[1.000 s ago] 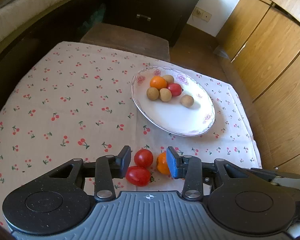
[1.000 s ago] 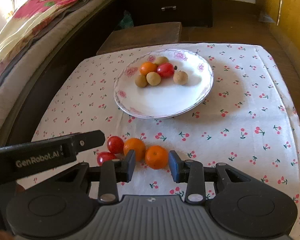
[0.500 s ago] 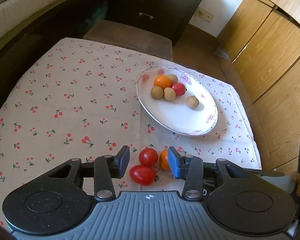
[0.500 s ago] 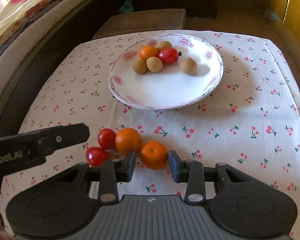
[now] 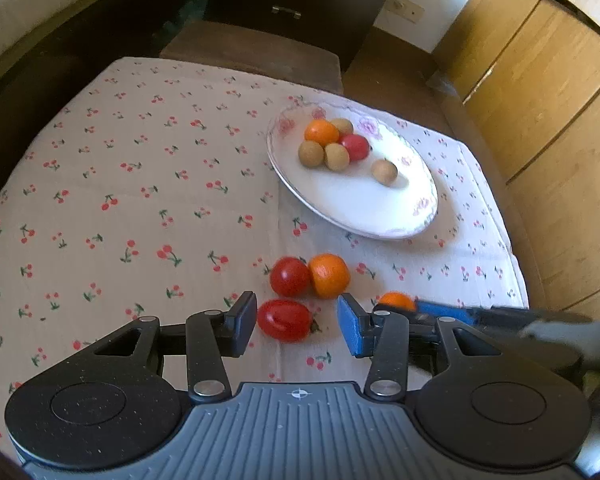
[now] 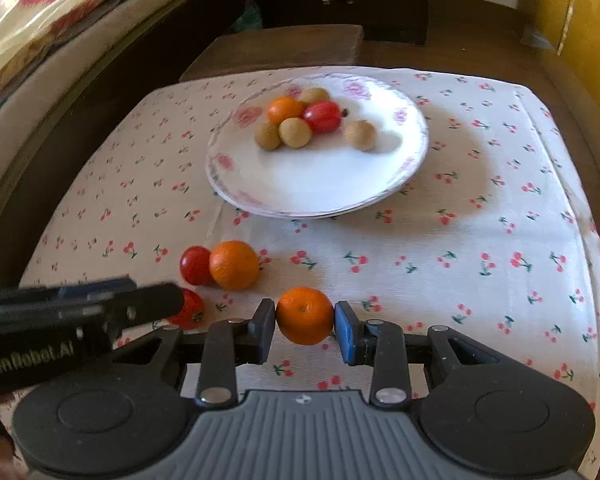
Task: Organize fruits
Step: 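Close the left gripper on a red cherry tomato while the right holds the orange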
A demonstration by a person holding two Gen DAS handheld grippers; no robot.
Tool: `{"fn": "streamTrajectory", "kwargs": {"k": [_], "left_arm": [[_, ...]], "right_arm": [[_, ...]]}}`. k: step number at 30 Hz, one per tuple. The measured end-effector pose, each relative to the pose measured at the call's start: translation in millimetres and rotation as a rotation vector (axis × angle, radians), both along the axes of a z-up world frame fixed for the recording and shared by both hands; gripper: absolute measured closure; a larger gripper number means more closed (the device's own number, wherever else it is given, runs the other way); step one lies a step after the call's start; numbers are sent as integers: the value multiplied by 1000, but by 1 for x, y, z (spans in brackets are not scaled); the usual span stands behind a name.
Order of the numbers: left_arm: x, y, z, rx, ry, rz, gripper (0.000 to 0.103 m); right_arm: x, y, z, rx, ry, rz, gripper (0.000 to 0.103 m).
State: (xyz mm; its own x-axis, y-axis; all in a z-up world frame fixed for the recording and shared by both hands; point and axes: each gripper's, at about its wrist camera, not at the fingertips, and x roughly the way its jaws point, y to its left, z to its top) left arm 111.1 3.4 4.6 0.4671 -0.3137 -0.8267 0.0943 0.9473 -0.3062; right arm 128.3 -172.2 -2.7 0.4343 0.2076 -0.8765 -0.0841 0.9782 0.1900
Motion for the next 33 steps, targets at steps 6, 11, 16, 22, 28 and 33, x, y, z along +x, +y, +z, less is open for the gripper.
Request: {"fn": "streamTrajectory", "kwargs": {"k": [6,11,16,22,28,33], "left_arm": [[1,-7,-11,28,25,1,50],[3,-16,-19,70,31,-11,50],[10,-16,-27,62,47,15,51],[8,-20,-27,72,40,6,53],[9,-21,-27,88,29,-12,59],[4,-27,-25,95,17,-49,60]], "right_arm": [[-6,-11,5,18,-12,-17,69],[-7,-14,3,19,-4,-21,69],[-6,-16,2,27,-3,-22,69],[-6,-14,2,27,-1,-18,69],[-7,-12,1,20,4,-3,69],[-8,-11,2,21,1,3,69]]}}
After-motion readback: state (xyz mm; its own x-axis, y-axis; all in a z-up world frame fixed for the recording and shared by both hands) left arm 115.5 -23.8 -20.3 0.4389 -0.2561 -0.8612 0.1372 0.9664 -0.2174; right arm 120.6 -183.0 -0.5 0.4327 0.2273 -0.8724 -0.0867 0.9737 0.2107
